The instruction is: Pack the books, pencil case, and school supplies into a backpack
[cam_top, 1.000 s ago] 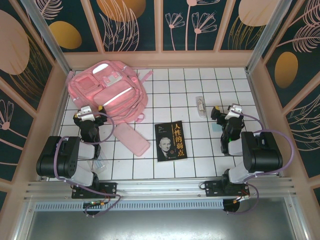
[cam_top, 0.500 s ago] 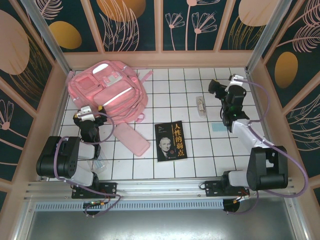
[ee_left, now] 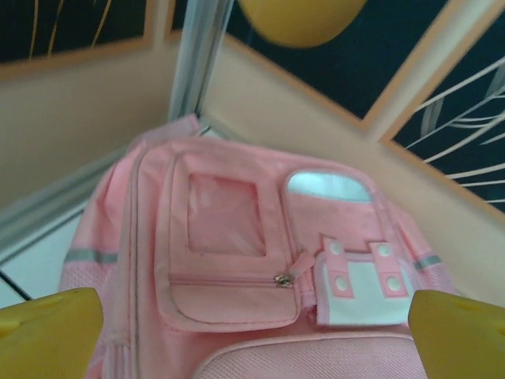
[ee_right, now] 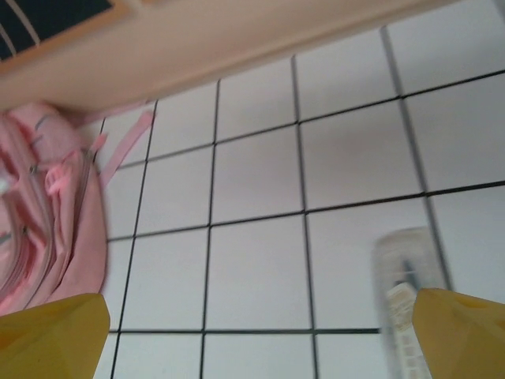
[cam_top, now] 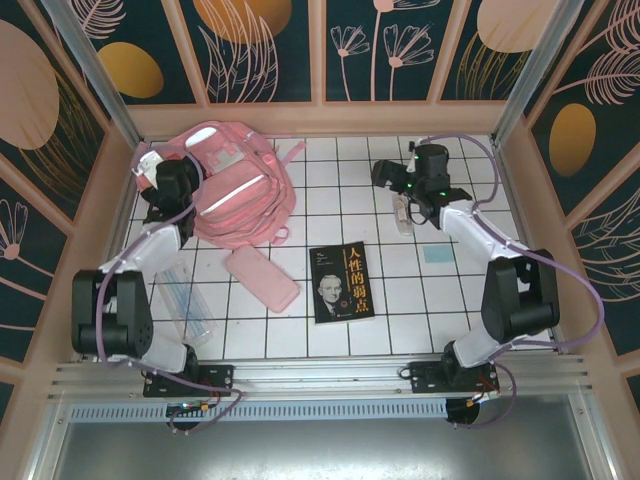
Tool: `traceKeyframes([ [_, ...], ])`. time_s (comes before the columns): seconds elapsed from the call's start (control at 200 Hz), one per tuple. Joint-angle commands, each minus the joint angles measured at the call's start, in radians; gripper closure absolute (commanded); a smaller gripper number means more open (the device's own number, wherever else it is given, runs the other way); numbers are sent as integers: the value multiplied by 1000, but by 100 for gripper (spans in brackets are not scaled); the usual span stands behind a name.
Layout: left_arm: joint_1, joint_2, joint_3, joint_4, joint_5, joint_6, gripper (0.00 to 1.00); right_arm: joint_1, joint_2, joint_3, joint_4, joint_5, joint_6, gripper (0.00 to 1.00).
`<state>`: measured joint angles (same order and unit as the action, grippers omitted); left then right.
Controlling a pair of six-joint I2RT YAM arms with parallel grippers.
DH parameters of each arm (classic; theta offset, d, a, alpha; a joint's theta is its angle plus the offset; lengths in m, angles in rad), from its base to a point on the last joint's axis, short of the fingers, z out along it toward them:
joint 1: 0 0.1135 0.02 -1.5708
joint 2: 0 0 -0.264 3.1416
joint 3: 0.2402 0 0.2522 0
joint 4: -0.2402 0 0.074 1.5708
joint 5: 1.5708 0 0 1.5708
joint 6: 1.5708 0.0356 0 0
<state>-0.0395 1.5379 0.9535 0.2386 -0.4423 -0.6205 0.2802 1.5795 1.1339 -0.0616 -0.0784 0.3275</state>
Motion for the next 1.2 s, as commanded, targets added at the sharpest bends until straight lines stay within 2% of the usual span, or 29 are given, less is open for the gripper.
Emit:
traceKeyframes([
  [0.0, -1, 115, 88, -291, -53, -225, 1, 54, 39, 70, -76, -17, -22, 1],
  [0.255, 7, 333, 181, -324, -40, -370, 1, 104, 91, 103, -107, -1, -64, 1],
  [0.41, 7, 438, 179, -313, 35, -366, 2, 103, 100, 86, -77, 2, -72, 1],
  [0.415, 7, 442, 180, -312, 39, -363, 3, 104, 101, 86, -74, 2, -73, 1],
  [0.44, 7, 457, 181, -305, 63, -349, 18, 105, 104, 85, -65, -2, -73, 1],
  [0.465, 7, 470, 186, -307, 82, -332, 23, 102, 111, 88, -52, -10, -73, 1],
  [0.5, 6, 479, 193, -312, 100, -324, 28, 102, 129, 98, -30, -36, -72, 1],
  [0.54, 6, 477, 186, -307, 109, -320, 29, 101, 158, 116, -2, -86, -66, 1],
  [0.675, 6, 434, 125, -296, 92, -313, 44, 108, 337, 283, 28, -329, 20, 2],
  [0.836, 6, 399, 64, -268, 138, -282, 63, 183, 562, 491, 64, -409, 109, 3],
  [1.051, 4, 339, -29, -218, 229, -281, 63, 279, 833, 814, 34, -451, 184, 10],
  [1.191, 3, 321, -41, -210, 257, -263, 61, 317, 955, 955, -47, -413, 206, 15],
])
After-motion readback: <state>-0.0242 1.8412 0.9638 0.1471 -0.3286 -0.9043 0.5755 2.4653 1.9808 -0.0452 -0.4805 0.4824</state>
